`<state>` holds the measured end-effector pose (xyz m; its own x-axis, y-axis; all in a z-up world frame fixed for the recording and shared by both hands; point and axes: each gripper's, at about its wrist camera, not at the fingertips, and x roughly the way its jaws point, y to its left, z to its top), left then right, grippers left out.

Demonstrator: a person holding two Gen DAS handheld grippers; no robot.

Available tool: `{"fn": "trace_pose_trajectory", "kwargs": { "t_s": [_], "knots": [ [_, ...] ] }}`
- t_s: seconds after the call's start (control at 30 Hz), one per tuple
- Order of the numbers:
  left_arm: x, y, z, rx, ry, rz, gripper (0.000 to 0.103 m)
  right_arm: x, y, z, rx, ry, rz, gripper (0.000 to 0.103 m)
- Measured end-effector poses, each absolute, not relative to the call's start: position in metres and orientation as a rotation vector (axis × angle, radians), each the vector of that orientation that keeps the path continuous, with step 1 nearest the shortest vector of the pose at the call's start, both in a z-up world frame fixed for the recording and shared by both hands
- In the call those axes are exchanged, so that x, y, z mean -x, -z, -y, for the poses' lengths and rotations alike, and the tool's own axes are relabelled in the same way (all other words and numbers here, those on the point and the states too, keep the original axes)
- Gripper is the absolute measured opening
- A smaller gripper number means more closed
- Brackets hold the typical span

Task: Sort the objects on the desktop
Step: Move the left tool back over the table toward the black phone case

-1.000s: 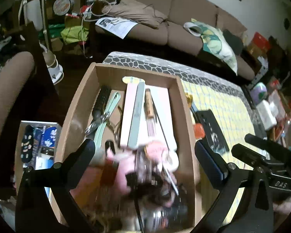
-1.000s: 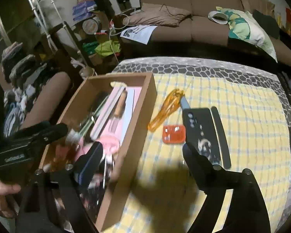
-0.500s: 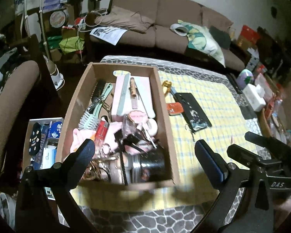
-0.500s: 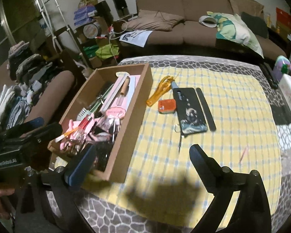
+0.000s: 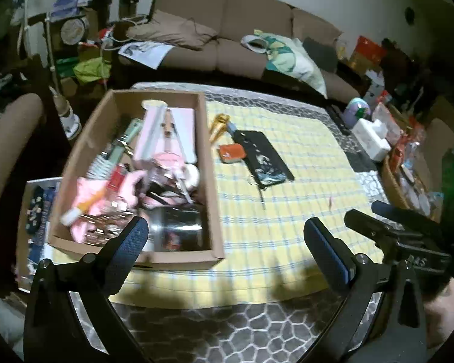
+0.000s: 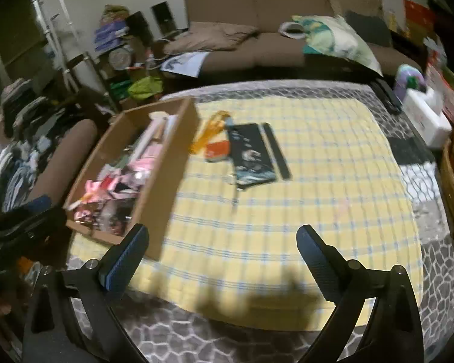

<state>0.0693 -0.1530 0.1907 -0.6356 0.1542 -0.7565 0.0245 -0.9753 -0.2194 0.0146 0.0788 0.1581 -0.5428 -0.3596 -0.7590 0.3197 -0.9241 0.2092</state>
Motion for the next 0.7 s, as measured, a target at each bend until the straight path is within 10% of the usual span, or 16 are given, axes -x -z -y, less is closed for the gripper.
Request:
{"fn": "trace_pose_trajectory", "kwargs": {
  "t_s": [0.53,0.7],
  "knots": [
    [-0.030,-0.123,0.052,1.308,-2.567,0.173,0.103,0.042,-0.095,-0.228,-1.326,2.647,0.471,0.099],
    [-0.010,-0.100,0.035,1.355,-2.548,0.141,0.103,0.062,-0.072,-0.227,-1.406,2.609,0.442,0.077]
  ]
}}
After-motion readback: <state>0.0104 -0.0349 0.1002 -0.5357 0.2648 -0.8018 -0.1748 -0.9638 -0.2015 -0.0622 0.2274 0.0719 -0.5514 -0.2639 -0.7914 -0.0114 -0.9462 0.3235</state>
